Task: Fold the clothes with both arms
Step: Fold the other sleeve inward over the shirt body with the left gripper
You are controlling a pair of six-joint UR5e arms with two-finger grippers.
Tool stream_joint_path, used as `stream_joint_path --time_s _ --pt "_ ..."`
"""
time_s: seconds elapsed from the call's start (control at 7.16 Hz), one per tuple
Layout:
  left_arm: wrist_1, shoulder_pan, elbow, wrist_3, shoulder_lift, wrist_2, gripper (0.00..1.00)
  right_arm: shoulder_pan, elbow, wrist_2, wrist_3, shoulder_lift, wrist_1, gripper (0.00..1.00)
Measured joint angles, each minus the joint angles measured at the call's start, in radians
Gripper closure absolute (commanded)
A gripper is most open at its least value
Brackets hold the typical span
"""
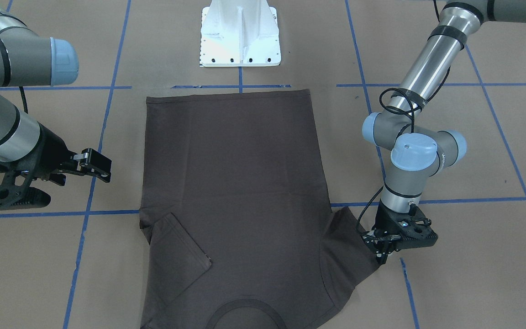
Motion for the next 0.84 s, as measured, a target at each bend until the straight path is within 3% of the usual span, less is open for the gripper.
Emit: stream_joint_path --time_s 0.28,0.56,0.84 --pt "0.033 -0.016 -0.015 0.009 -0.021 -0.033 1.00 -0.001 0.000 -0.002 -0.001 -0.006 0.000 0.00" --pt "0.213 -0.025 -0.117 -0.036 -0.066 -0.095 1.00 -0.001 0.001 -0.002 -0.001 -0.009 0.001 0.00" --pt "0.373 0.047 -0.163 -0.239 -0.167 -0.104 1.00 0.001 0.012 -0.001 -0.002 -0.014 0.004 0.00"
